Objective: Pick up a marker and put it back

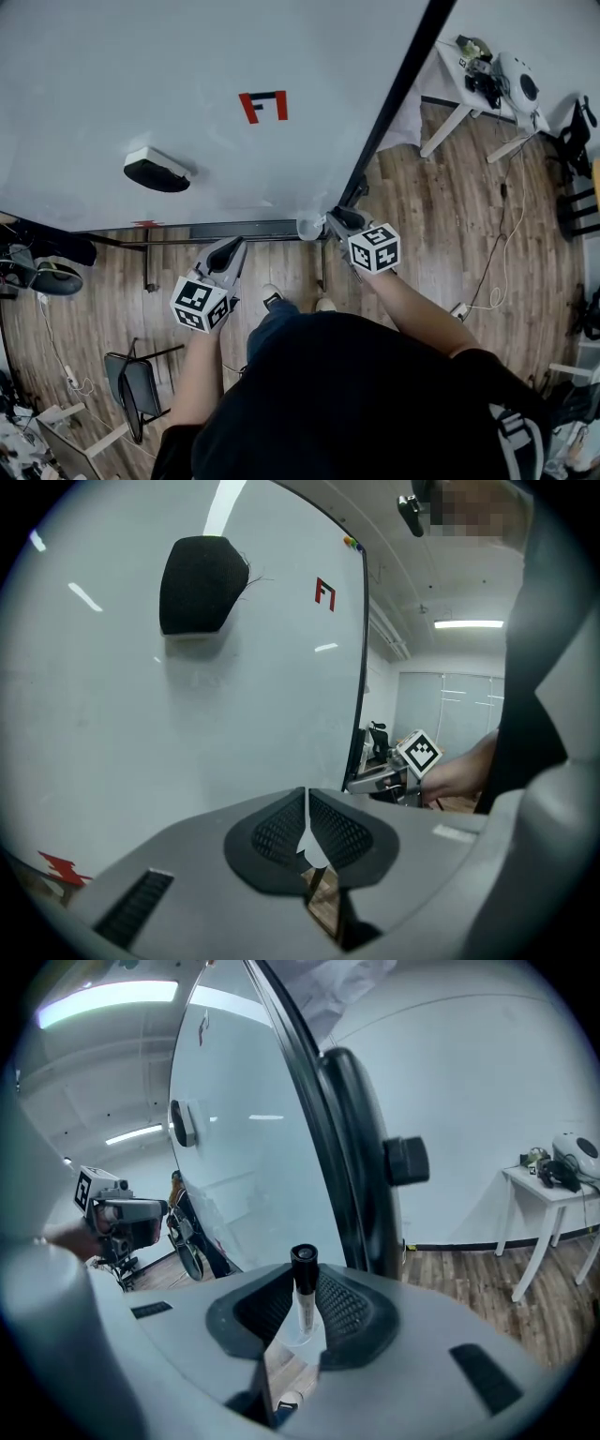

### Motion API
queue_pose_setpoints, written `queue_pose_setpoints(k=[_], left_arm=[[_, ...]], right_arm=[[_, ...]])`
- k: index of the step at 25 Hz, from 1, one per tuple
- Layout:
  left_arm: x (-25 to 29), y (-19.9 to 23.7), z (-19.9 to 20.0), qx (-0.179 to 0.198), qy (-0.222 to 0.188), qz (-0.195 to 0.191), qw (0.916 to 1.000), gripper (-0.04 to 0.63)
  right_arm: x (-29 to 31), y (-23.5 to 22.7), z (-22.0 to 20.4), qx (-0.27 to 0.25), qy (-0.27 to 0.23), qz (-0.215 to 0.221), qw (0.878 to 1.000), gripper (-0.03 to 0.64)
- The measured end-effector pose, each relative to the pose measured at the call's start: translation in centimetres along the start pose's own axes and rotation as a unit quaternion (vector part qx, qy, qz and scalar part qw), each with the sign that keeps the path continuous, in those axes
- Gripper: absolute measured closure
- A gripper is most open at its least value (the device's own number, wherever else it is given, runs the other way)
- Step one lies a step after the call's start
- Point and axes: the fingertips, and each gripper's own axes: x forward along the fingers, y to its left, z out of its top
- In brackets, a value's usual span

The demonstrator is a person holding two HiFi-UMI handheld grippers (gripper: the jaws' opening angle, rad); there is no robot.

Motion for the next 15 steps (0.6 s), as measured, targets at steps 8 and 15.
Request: queue_pose_setpoints(k=[8,15], left_arm=[[0.1,-2.0,0.5,0.004,-0.009,0.004,0.9999,0.569],[0.3,-3.8,1.1,0.01,-0.016,0.004,0.9998,0.569]], right_arm=[[-4.3,0.8,2.8,-0.013,-0.041,0.011,0.999,0.549],[-7.5,0.5,3.7,-0.017,-0.062,0.012,0.998,0.549]])
